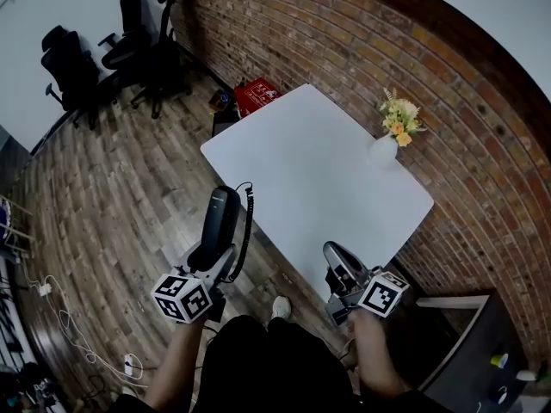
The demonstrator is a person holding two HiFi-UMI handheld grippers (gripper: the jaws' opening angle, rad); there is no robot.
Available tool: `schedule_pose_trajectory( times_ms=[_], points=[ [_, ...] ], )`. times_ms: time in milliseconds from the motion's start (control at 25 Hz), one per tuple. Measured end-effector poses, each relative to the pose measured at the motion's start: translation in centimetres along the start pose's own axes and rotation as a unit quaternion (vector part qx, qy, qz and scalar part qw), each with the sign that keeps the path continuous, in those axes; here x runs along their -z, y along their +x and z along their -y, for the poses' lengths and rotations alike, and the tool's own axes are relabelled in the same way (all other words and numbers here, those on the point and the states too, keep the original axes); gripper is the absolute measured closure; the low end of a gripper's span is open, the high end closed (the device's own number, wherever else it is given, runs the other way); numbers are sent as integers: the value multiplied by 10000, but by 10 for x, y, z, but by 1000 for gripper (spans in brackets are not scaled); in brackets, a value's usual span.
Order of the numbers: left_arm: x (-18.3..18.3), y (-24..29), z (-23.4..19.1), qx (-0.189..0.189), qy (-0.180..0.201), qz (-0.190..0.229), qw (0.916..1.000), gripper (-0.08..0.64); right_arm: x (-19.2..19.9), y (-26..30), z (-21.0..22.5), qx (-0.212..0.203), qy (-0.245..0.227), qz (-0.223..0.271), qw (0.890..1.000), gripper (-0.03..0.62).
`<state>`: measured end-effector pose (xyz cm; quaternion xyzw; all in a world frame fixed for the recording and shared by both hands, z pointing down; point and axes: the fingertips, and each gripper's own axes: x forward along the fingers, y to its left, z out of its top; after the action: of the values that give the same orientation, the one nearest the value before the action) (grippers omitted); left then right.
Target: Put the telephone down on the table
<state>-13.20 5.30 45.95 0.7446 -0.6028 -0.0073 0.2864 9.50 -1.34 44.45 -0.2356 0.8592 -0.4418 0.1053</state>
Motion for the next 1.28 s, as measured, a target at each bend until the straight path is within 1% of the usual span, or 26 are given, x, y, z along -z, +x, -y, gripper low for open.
schedule_pose_trajectory(
  times_ms=[240, 520, 680, 880, 1080, 1280],
  points=[
    [-8, 25, 4, 35, 31, -57, 10000, 284, -15, 8, 12, 3, 48, -9, 10000, 569],
    [-22, 65, 0, 220, 76, -149, 9996, 284, -29, 21, 21, 42, 85, 141, 9999, 569],
    [-37, 96, -10, 455, 156, -236, 9986, 284, -36, 32, 29, 193, 84, 260, 9994, 569],
    [-55, 142, -24, 791, 290, -465, 9954, 284, -54, 51, 46, 496, 124, 557, 9971, 569],
    [-76, 194, -39, 1138, 373, -692, 9904, 284, -76, 82, 61, 790, 95, 801, 9936, 569],
    [-95, 240, -56, 1446, 564, -941, 9834, 284, -91, 117, 67, 1016, 70, 991, 9899, 569]
  ],
)
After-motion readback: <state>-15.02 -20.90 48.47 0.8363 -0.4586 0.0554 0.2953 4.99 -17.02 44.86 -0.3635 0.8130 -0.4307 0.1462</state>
